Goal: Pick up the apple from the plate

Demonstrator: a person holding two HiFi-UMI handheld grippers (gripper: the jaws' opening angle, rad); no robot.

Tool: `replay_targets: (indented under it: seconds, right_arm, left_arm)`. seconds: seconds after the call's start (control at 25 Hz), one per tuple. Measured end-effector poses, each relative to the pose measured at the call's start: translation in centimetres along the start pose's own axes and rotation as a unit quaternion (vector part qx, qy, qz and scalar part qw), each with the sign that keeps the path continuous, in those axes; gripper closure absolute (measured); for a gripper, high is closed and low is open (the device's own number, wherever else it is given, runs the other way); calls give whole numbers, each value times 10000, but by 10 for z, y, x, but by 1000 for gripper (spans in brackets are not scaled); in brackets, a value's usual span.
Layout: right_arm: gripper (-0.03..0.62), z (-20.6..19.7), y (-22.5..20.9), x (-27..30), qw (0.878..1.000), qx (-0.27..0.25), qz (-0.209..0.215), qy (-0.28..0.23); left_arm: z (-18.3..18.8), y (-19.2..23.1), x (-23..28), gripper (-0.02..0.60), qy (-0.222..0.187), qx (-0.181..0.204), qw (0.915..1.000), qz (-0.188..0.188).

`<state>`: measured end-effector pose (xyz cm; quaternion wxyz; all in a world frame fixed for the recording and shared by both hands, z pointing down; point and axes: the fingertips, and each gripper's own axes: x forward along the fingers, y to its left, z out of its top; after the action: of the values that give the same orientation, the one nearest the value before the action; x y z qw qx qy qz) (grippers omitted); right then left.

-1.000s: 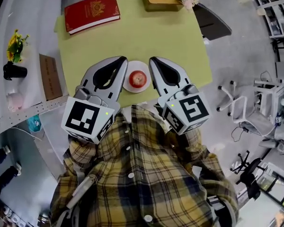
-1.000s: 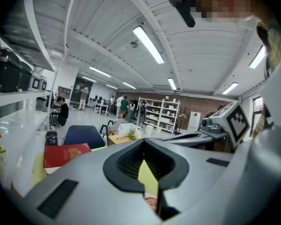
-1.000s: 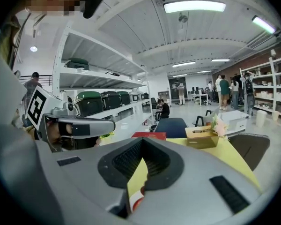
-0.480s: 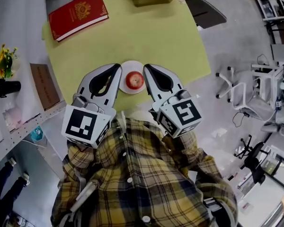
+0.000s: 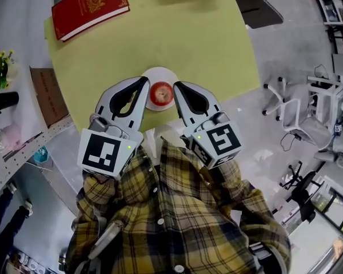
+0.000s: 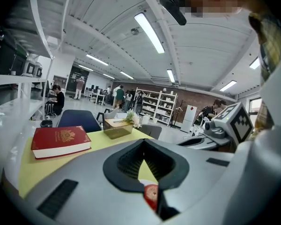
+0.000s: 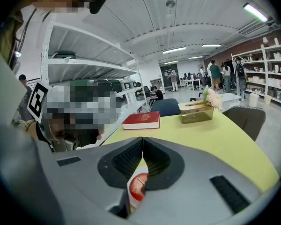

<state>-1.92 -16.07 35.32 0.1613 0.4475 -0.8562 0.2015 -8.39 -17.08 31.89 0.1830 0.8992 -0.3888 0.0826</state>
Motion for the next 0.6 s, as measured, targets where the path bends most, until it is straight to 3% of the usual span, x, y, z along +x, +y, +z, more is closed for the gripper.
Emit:
replay_targets:
  seconds: [0.6]
  right_arm:
    - [597, -49, -12, 13, 9995, 195, 27, 250]
  left_arm:
    - [-54, 9, 13, 575, 250, -317, 9990, 199]
